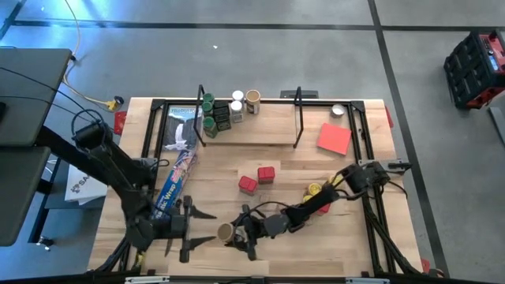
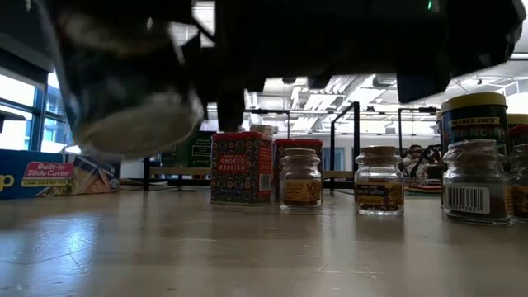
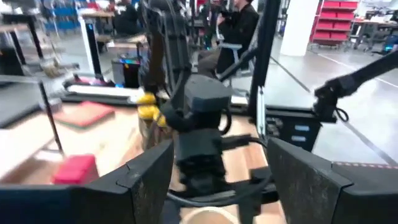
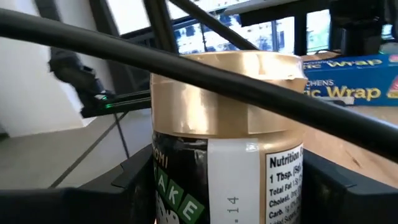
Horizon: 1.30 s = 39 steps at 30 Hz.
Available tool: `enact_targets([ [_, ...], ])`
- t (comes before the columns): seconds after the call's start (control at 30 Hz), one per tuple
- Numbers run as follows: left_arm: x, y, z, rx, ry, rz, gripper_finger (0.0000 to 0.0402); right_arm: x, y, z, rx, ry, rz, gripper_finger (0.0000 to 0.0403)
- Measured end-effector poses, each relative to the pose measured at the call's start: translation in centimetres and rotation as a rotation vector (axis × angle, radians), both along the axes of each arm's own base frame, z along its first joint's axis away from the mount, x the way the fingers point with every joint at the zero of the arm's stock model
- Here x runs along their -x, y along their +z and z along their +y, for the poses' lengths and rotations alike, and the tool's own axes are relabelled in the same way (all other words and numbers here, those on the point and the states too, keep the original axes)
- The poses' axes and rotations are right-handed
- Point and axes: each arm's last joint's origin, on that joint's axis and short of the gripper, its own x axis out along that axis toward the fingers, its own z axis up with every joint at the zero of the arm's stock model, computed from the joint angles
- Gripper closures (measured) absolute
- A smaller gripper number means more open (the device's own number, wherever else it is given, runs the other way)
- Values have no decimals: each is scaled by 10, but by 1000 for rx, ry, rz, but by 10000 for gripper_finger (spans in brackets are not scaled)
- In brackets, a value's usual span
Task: Shelf spices
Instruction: Put the gold seasoning bottle on the shelf and align it with the other gold seasoning bottle
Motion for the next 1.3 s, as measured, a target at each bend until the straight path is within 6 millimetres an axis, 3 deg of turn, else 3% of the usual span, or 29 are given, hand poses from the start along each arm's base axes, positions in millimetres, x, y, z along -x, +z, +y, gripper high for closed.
enact_targets([
  [0.2,-12,-28,-9,43,-12,62,147,-7,-21,2,-47,-60,43,140],
  [0.47,-18,-56,-5,114,-26,223,147,-5,-22,6,-39,-97,33,140],
  [0.87,-36,-78,16,190,10,375,147,-4,-25,6,-11,-114,56,140],
  [1.3,-42,-80,17,215,-27,389,147,-3,-26,8,-3,-127,71,107],
])
